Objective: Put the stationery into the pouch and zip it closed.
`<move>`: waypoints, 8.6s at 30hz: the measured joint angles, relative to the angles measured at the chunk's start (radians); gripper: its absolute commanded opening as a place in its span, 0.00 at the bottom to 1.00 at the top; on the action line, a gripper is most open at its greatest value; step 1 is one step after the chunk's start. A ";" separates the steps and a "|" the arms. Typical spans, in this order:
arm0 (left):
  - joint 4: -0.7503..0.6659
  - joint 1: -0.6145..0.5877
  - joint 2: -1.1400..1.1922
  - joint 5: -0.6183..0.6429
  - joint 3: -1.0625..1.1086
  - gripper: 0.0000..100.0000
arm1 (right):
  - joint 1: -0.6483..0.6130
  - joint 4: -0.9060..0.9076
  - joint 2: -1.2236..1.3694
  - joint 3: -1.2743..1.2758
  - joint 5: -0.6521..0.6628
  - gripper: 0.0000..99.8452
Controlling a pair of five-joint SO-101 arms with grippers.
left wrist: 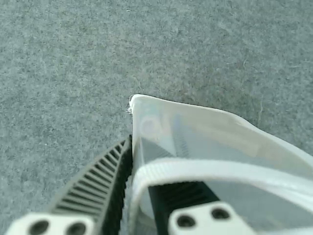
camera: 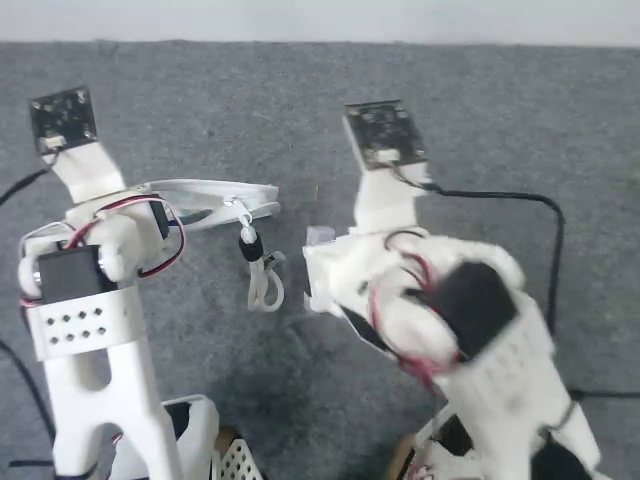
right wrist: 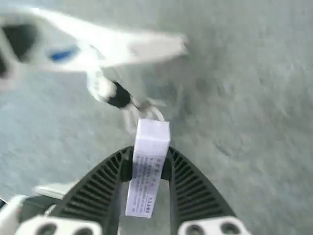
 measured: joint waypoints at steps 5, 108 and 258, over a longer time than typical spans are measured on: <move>0.000 0.000 0.000 0.000 0.000 0.01 | -0.002 -0.104 -0.081 0.000 0.000 0.01; 0.000 0.005 0.000 0.006 0.000 0.01 | -0.117 -1.939 -0.003 1.089 0.614 0.14; -0.035 0.112 -0.178 0.026 0.104 0.13 | -0.101 -0.896 -0.773 1.277 0.339 0.01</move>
